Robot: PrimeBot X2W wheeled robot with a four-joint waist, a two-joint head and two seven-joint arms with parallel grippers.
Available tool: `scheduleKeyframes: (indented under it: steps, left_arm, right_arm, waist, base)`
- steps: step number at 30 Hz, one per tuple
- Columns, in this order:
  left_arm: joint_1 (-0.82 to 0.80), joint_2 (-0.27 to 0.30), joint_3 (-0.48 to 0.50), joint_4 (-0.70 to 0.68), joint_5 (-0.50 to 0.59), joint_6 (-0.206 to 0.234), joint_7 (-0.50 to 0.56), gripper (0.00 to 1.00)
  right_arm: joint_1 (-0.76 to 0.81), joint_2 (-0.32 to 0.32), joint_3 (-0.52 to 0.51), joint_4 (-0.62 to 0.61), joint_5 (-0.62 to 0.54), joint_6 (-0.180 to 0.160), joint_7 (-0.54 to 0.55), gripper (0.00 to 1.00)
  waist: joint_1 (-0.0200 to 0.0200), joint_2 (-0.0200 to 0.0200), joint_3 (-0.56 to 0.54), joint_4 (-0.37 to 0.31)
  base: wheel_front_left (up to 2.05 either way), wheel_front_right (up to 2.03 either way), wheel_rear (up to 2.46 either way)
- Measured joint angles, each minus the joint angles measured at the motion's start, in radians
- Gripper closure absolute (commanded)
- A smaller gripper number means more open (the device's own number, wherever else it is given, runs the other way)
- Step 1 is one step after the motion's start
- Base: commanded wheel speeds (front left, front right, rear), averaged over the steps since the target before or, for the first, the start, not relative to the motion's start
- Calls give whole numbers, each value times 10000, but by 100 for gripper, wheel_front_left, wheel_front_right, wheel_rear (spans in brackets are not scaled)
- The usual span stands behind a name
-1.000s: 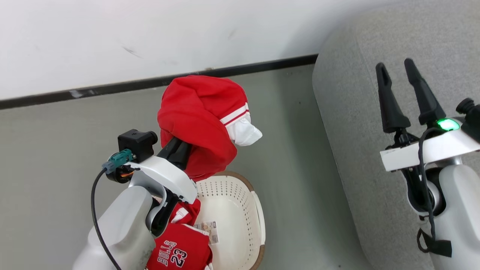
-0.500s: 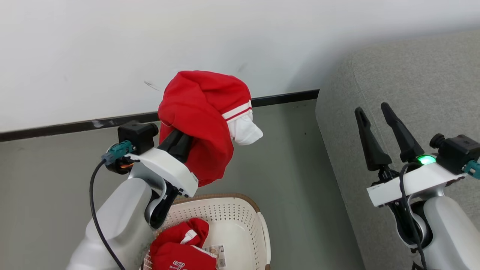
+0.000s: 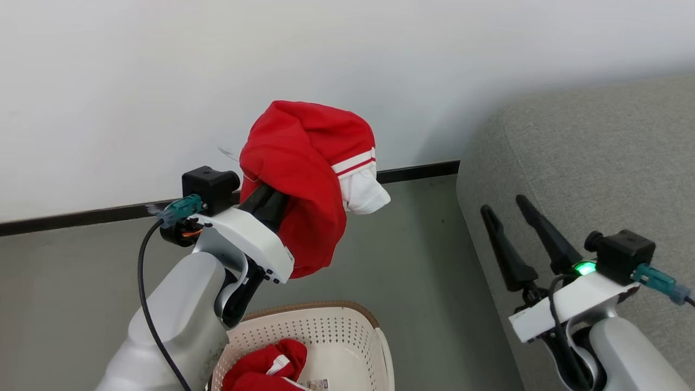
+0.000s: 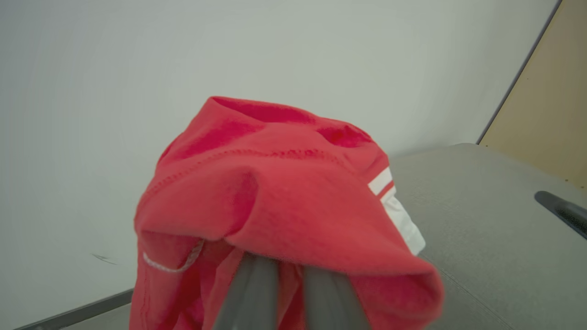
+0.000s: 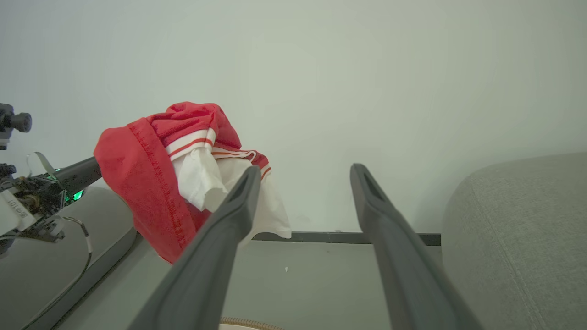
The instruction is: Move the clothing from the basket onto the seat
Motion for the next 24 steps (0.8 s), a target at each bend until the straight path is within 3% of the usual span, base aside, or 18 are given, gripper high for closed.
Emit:
scheduleKeyframes:
  steps: [13,24]
  left_arm:
    - [1,-180,-270,-405,-159,2,408,100]
    - [0,-359,-876,-832,-305,2,786,100]
  right_arm:
    - [86,-23,2245,305,46,0,0,0]
    - [-897,226,3513,1181,213,0,0,0]
  waist:
    - [-1,0,-240,215]
    - [0,0,-216,571]
  base:
    - [0,0,0]
    - [0,0,0]
